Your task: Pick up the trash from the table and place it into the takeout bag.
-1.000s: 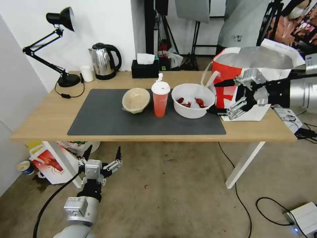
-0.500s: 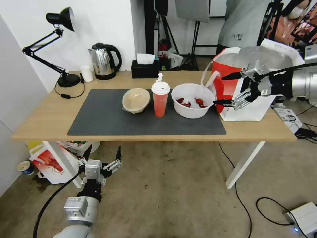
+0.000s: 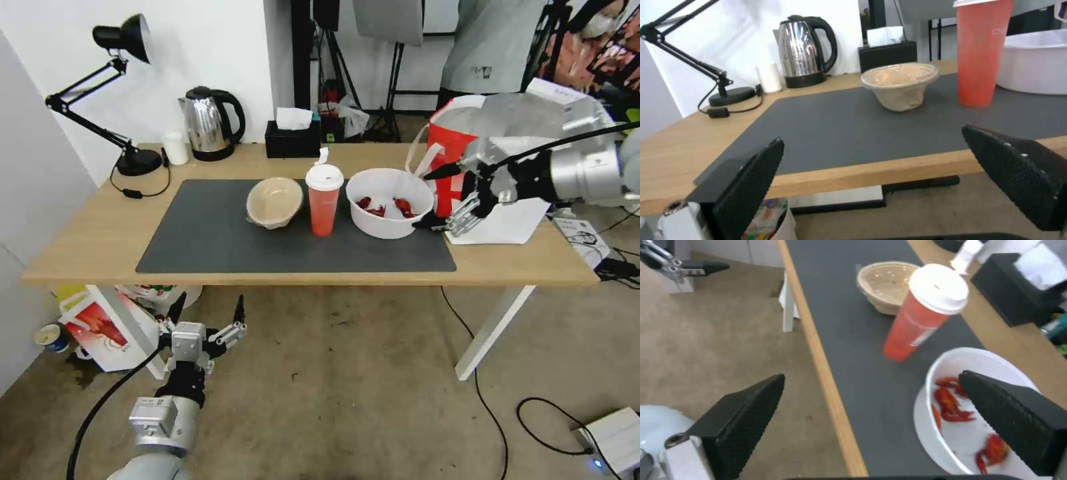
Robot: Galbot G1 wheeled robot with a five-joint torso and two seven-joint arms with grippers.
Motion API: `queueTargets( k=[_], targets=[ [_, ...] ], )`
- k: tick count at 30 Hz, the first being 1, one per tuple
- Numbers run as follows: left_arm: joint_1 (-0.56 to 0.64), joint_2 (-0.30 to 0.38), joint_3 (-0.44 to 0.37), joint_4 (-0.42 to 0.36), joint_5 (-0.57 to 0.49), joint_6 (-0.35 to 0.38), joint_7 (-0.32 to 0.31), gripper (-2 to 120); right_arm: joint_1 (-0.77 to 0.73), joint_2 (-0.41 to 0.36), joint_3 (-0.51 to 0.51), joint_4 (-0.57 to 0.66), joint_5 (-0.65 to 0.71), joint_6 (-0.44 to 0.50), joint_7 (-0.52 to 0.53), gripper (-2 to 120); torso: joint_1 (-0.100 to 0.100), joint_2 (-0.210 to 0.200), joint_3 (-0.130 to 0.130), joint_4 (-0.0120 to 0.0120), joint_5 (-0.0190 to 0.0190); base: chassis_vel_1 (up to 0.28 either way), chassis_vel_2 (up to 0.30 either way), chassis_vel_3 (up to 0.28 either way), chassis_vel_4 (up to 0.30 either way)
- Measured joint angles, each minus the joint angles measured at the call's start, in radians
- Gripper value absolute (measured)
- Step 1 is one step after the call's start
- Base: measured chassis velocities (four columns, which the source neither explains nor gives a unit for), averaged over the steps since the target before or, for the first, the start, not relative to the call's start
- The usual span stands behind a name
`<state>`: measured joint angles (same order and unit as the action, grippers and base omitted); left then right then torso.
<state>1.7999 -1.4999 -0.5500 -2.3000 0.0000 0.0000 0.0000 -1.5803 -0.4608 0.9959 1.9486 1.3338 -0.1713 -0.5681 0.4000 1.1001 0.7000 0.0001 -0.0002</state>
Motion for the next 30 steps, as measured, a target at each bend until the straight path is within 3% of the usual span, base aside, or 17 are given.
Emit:
queueTargets(
  k=[6,22,30],
  targets=[
    [0.000,0.000,0.000,0.000,0.000,0.000,0.000,100,-0.107,-0.060,0.074,-0.015,0.018,0.000,0.003,100,0.000,0.000,0.000,0.0000,0.0001,0.000,0.000,0.000,0.000],
    [0.000,0.000,0.000,0.000,0.000,0.000,0.000,100,-0.198,-0.200,0.157,-0.116,0.034,0.000,-0.030,100,0.000,0.000,0.000,0.0000,0.0001,0.000,0.000,0.000,0.000],
    [0.000,0.000,0.000,0.000,0.000,0.000,0.000,100,-0.223,-0.225,0.170,-0.152,0.035,0.001,-0.048,100,0.000,0.000,0.000,-0.0002,0.0003,0.000,0.000,0.000,0.000]
  ],
)
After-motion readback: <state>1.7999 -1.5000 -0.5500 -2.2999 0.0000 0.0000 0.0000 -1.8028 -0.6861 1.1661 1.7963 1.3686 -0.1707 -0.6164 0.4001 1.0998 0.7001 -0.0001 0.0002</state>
